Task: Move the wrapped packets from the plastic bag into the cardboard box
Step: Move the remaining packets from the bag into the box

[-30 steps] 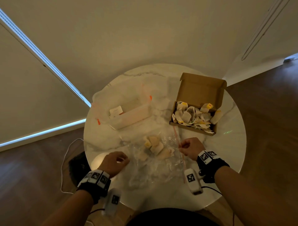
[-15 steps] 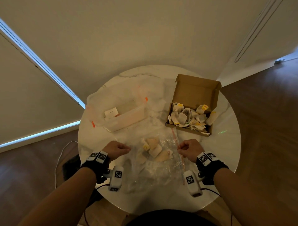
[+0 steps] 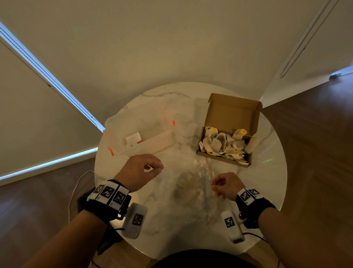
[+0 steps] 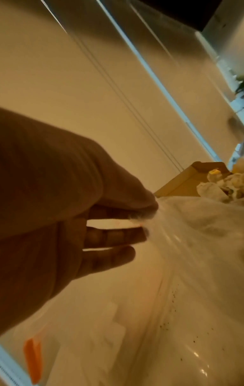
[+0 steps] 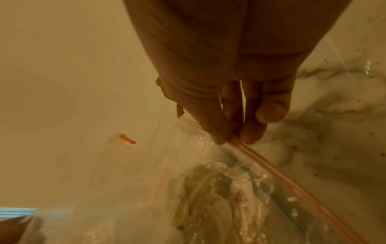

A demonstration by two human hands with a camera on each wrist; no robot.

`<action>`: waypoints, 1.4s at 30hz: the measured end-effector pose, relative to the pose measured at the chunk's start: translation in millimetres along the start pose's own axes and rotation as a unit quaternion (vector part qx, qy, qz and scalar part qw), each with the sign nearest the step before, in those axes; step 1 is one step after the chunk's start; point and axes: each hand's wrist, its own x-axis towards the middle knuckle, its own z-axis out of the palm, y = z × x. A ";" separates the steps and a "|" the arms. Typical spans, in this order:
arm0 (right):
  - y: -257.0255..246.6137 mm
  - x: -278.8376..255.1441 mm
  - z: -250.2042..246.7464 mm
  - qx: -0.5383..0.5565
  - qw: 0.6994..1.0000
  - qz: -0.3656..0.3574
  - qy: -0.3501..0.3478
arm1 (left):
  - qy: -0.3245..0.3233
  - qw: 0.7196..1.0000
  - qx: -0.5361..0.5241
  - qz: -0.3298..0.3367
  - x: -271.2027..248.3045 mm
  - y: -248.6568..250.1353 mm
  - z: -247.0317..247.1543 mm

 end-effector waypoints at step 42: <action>-43.0 45.7 42.4 -0.561 0.765 -0.268 -0.169 | 0.040 0.987 0.080 -0.137 9.7 26.0 107.8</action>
